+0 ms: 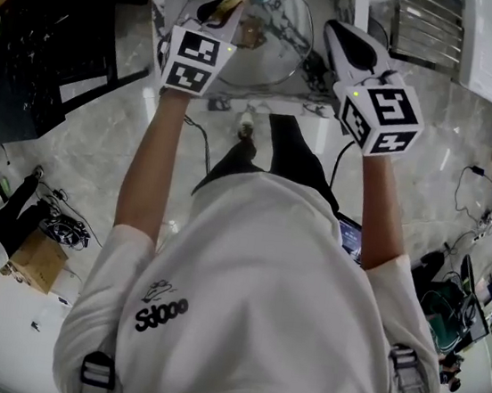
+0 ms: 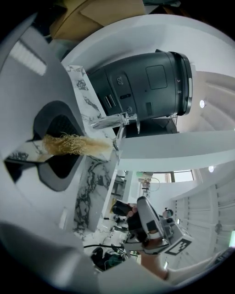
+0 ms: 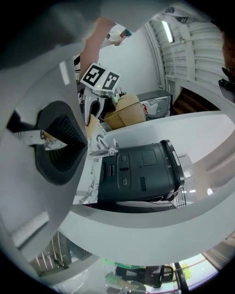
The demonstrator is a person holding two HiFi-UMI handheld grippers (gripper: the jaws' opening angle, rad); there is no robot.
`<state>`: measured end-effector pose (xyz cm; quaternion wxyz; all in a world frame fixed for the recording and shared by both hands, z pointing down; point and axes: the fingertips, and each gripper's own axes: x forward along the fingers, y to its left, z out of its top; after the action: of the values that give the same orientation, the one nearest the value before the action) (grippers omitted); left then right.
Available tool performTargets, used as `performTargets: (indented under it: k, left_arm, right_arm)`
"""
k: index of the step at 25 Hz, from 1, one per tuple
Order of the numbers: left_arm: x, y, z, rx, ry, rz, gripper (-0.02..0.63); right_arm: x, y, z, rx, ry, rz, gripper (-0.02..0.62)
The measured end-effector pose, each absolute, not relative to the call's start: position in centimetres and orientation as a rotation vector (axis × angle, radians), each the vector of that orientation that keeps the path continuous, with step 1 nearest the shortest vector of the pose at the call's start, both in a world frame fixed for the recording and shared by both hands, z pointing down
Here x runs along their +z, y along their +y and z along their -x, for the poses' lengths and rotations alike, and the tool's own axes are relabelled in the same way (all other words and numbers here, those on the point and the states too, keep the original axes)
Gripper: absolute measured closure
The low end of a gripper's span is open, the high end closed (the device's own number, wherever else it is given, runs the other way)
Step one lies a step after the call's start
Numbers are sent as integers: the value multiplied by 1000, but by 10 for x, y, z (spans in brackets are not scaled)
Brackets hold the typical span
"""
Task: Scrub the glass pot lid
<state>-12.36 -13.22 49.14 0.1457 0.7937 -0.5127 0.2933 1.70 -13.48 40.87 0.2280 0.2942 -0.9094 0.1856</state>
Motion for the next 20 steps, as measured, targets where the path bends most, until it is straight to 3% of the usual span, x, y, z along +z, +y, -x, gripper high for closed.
performTargets:
  k: [20]
  left_arm:
    - [621,-180,135,1264,-1425,-2069,549]
  right_arm:
    - [441,-152,-31,624,-2456,-801,591]
